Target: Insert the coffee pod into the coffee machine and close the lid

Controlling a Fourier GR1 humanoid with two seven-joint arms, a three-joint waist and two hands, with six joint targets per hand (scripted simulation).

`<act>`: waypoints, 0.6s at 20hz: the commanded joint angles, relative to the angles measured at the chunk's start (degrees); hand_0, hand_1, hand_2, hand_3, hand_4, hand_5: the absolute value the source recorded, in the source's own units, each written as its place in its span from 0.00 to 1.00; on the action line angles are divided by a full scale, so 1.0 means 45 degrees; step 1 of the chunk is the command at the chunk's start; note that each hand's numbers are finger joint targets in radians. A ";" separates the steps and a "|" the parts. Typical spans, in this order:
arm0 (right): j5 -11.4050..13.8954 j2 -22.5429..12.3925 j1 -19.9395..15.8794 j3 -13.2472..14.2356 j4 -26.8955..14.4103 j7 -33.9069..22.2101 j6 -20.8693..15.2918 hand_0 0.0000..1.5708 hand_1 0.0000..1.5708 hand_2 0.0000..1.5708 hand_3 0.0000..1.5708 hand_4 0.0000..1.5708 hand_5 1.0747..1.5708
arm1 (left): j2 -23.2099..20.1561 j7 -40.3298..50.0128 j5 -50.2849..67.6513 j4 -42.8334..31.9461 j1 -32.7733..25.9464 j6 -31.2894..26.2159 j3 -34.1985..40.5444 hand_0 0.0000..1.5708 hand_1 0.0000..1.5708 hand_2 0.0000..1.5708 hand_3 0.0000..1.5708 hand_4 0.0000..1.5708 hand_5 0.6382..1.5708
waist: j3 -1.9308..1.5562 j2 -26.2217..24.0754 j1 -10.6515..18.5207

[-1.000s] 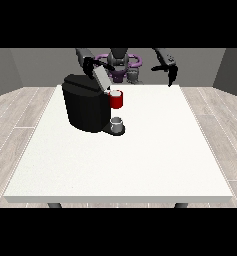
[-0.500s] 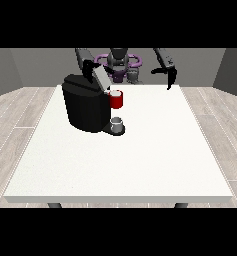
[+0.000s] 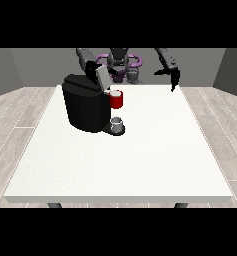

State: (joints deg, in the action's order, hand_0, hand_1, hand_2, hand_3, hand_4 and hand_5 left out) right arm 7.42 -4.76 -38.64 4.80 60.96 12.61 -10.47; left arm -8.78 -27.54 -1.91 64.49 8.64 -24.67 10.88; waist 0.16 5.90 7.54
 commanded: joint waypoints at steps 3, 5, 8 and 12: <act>0.0872 0.0240 -0.1217 -0.0700 -0.0519 -0.0496 -0.0426 0.00 0.00 0.00 0.00 0.23 1.00 | 0.0133 -0.0310 -0.0060 -0.0574 0.0626 0.0023 -0.0147 0.00 0.00 0.00 0.00 0.23 1.00 | -0.0029 0.0764 0.0401; 0.0919 0.0751 -0.1072 -0.0975 -0.0333 -0.0727 -0.0691 0.00 0.00 0.00 0.00 0.27 1.00 | -0.0109 -0.0026 0.0069 -0.0570 0.0838 -0.0037 0.0012 0.00 0.00 0.00 0.00 0.23 1.00 | -0.0031 0.0338 0.0420; 0.0960 0.0539 -0.1325 -0.1050 -0.0044 -0.1536 -0.0665 0.00 0.00 0.00 0.00 0.28 1.00 | -0.0215 0.0197 0.0260 -0.0775 0.0623 -0.0408 0.0042 0.00 0.00 0.00 0.00 0.23 1.00 | -0.0029 0.0093 0.0720; 0.1331 0.0572 -0.1423 -0.1482 0.0547 -0.1717 -0.1050 0.00 0.00 0.00 0.00 0.25 1.00 | 0.0055 -0.0136 0.0142 -0.0931 0.1071 -0.0174 -0.0064 0.00 0.00 0.00 0.00 0.24 1.00 | -0.0024 0.0787 0.1028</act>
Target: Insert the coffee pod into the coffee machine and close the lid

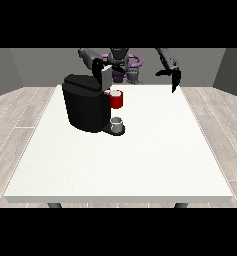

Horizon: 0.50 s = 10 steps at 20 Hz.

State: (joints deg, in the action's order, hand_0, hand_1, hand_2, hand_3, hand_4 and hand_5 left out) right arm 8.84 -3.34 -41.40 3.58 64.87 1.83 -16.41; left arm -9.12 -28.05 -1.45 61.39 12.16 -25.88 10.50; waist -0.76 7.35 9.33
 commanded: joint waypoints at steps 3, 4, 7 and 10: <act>0.1638 -0.0176 -0.0873 -0.1718 0.0102 0.0552 0.0129 0.00 0.00 0.00 0.00 0.27 1.00 | 0.0089 -0.0140 -0.0093 -0.0233 0.0618 -0.0009 -0.0147 0.00 0.00 0.00 0.00 0.23 1.00 | 0.0189 0.0893 0.0987; 0.1532 -0.0411 -0.1025 -0.1589 0.0176 0.0077 0.0252 0.00 0.00 0.00 0.00 0.28 1.00 | -0.0015 -0.0145 -0.0184 -0.0245 0.0313 -0.0195 -0.0266 0.00 0.00 0.00 0.00 0.23 1.00 | 0.0184 0.0490 0.1067; 0.1685 0.0221 -0.2031 -0.1850 0.0292 -0.0220 -0.0227 0.00 0.00 0.00 0.00 0.23 1.00 | 0.0217 0.0418 -0.0152 -0.0439 0.1151 0.0064 -0.0302 0.00 0.00 0.00 0.00 0.24 1.00 | 0.0179 0.0705 0.1096; 0.1656 0.0452 -0.2135 -0.1817 -0.0305 0.0151 -0.0126 0.00 0.00 0.00 0.00 0.25 1.00 | 0.0251 0.0347 -0.0269 -0.0141 0.0719 0.0092 -0.0480 0.00 0.00 0.00 0.00 0.20 1.00 | 0.0170 0.0447 0.1353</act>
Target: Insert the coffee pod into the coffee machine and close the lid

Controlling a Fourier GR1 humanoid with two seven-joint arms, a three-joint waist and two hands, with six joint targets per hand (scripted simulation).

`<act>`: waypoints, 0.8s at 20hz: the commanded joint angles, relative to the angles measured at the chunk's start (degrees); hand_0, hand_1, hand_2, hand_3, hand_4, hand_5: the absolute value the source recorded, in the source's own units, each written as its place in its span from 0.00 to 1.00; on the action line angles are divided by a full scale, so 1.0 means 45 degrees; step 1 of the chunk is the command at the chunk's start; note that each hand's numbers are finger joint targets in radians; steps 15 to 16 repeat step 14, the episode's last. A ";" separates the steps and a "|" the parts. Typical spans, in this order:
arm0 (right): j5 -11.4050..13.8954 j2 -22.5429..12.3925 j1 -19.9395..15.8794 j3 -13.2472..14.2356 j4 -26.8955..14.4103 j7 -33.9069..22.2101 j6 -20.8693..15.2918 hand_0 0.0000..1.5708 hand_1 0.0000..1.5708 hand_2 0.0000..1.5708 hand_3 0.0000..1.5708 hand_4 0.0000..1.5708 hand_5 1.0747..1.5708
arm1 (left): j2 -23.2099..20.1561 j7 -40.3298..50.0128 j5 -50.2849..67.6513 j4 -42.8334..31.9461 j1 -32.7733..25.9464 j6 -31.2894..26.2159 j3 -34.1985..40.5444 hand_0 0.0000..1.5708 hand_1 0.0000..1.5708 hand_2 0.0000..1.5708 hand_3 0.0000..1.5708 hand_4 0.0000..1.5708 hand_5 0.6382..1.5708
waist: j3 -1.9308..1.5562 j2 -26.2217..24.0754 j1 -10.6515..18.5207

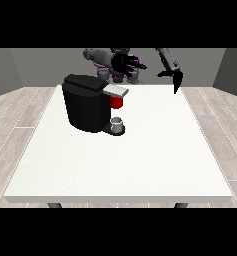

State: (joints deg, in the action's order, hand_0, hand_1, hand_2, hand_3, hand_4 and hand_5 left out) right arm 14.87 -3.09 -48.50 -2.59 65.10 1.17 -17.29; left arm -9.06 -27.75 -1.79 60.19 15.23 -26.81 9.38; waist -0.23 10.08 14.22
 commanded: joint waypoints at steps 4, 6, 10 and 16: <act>0.0047 0.0660 -0.0058 -0.1039 -0.0688 0.0697 0.0553 0.00 0.00 0.00 0.00 0.25 1.00 | 0.0352 -0.0339 -0.0121 -0.0110 -0.0633 0.0130 -0.0268 0.00 0.00 0.00 0.00 0.25 1.00 | 0.0053 -0.0516 -0.0063; -0.0446 0.0670 0.1083 -0.1776 -0.0318 0.1616 0.0939 0.00 0.00 0.00 0.00 0.30 1.00 | 0.0195 -0.0452 0.0066 -0.0375 -0.0804 0.0121 0.0022 0.00 0.00 0.00 0.00 0.23 1.00 | 0.0051 -0.0758 -0.0524; -0.0362 0.0680 0.1089 -0.2869 -0.0256 0.1934 0.1681 0.00 0.00 0.00 0.00 0.34 1.00 | -0.0185 -0.1725 -0.0197 -0.0982 -0.0903 -0.0202 -0.0001 0.00 0.00 0.00 0.00 0.11 1.00 | 0.0056 -0.0422 -0.0735; -0.2267 0.0684 0.3393 -0.5003 0.0485 0.3093 0.1217 0.00 0.00 0.00 0.00 0.29 1.00 | 0.0372 -0.0459 -0.0228 -0.0644 -0.0469 0.0409 -0.0219 0.00 0.00 0.00 0.00 0.11 1.00 | 0.0041 -0.1057 -0.0291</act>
